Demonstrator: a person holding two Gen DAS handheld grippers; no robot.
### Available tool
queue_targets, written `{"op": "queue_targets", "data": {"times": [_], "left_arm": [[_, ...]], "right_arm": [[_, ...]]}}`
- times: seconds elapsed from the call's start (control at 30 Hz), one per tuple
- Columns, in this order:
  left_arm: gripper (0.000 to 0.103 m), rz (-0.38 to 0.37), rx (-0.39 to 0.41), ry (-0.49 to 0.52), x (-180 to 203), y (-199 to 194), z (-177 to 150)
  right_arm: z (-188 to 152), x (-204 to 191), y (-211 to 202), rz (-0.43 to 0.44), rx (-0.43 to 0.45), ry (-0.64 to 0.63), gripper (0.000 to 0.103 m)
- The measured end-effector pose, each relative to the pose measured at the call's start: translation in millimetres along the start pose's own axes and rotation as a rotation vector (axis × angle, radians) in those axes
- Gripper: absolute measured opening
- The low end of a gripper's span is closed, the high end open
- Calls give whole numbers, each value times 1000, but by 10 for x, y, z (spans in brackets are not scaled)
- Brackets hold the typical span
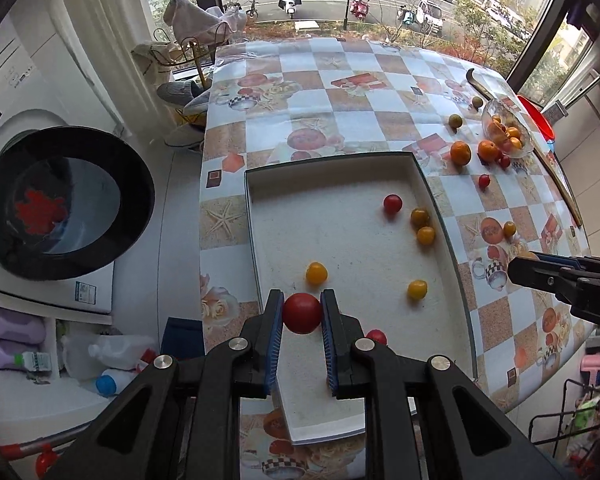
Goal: Organize fruits
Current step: 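Carry both fruits into the white tray and open both tools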
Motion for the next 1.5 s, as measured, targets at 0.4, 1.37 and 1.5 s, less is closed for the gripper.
{"op": "queue_targets", "data": {"times": [0.4,1.37,1.5], "left_arm": [[20,-31,-53,44,14,475,324],[21,20,-107,52,45,1340,989],[25,40,-104,70,76,1332,971]], "right_arm": [[58,-50,277,-25,-35,84,31],[566,-189,1314,-104,-116,8,32],[539,-261,1321,-95,-106,-35,44]]}}
Point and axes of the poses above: each gripper's, at about its wrist camera, not at the fingertips, and y roughly the way its jaws point, x to its right, z to its top, the point moved 1 cm from there along y, roughly the way its jaws point, and after that the axes turned 11 degrees about -x, right-handed, at the moved point
